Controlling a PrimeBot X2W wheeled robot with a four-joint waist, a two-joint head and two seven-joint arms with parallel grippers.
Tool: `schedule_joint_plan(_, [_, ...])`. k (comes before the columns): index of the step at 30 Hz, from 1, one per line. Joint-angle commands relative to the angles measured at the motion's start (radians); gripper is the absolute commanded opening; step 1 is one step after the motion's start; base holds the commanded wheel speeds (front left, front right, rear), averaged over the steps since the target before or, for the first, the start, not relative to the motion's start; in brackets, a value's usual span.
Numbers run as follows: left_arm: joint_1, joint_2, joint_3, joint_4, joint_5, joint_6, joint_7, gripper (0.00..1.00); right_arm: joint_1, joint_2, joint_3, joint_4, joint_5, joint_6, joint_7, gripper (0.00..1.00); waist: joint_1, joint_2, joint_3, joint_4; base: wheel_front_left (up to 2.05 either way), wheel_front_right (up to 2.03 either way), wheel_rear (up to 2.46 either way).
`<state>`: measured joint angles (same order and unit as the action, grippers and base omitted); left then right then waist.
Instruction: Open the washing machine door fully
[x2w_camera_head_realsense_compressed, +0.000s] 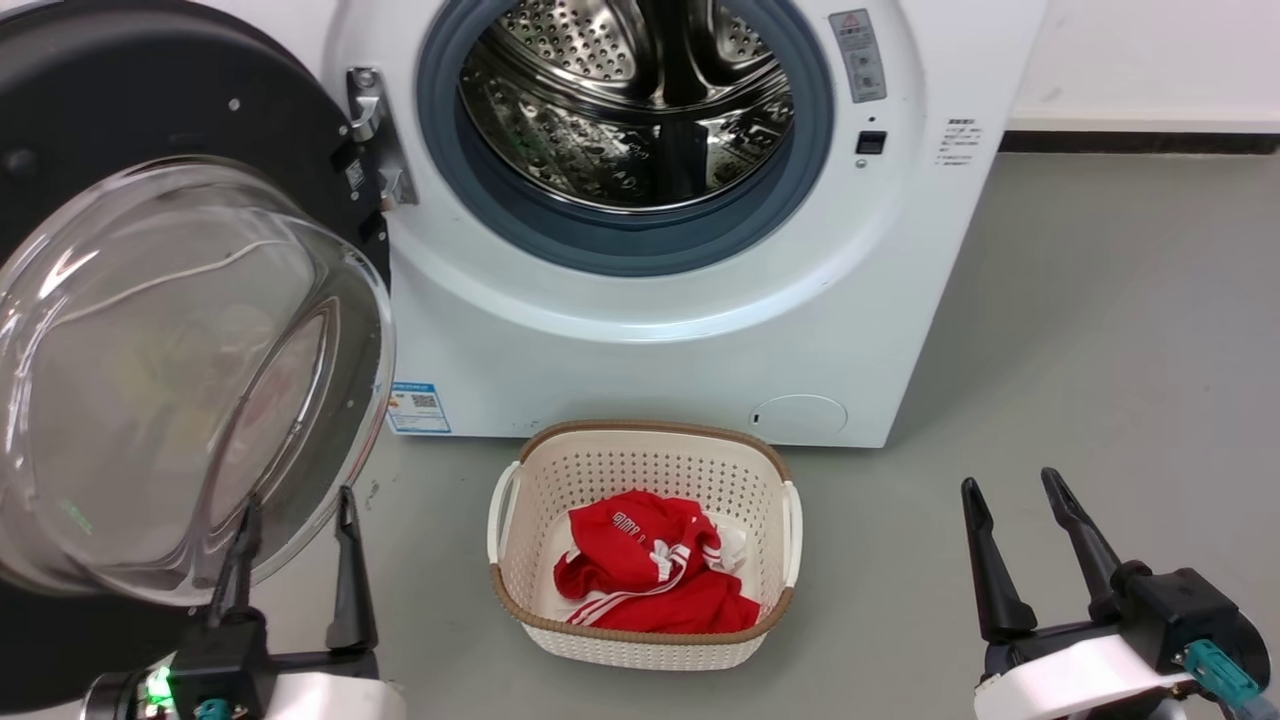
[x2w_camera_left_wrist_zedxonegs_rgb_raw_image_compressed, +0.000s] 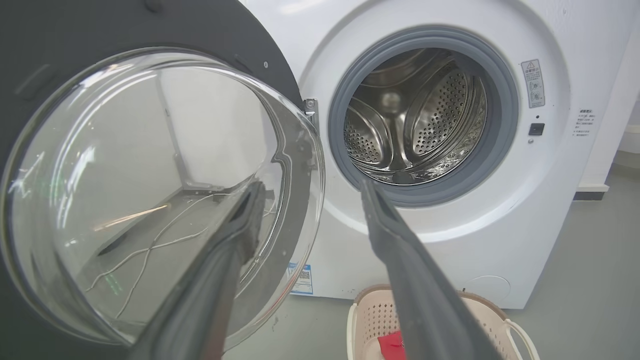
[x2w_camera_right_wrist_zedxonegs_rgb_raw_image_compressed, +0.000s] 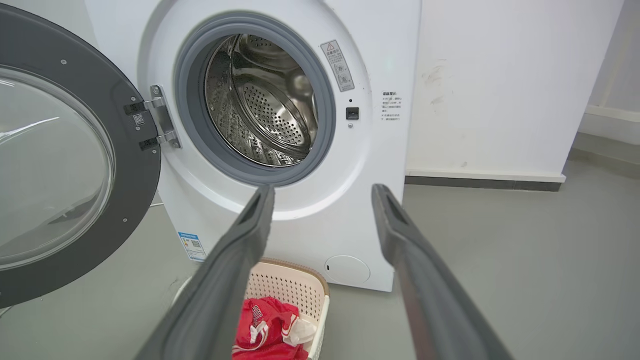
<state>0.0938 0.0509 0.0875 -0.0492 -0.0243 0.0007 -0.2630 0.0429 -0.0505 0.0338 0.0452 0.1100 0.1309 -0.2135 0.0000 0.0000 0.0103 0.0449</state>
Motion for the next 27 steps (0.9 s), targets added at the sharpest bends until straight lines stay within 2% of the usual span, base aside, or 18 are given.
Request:
schedule_joint_plan(1, [-0.018, 0.002, -0.007, 0.009, 0.010, -0.003, -0.002, 1.00, 0.013, 0.001, -0.007, -0.009, -0.015, 0.000, 0.002, 1.00, 0.0000, 0.0000, -0.006, -0.014, 0.00, 0.00, 0.00])
schedule_joint_plan(6, [-0.034, 0.005, -0.030, 0.030, 0.023, -0.004, -0.002, 1.00, 0.024, 0.001, -0.016, -0.028, -0.053, 0.000, 0.014, 1.00, 0.0000, 0.0000, -0.013, -0.044, 0.00, 0.00, 0.00])
schedule_joint_plan(14, [-0.038, 0.010, -0.044, 0.048, 0.028, 0.004, -0.002, 1.00, 0.035, 0.001, -0.013, -0.039, -0.051, 0.000, 0.025, 1.00, 0.0000, 0.0000, -0.014, -0.068, 0.00, 0.00, 0.00])
schedule_joint_plan(27, [-0.041, 0.014, -0.052, 0.061, 0.016, 0.013, -0.002, 1.00, 0.032, 0.001, -0.001, -0.027, -0.027, 0.000, 0.019, 1.00, 0.0000, 0.0000, -0.004, -0.064, 0.00, 0.00, 0.00])
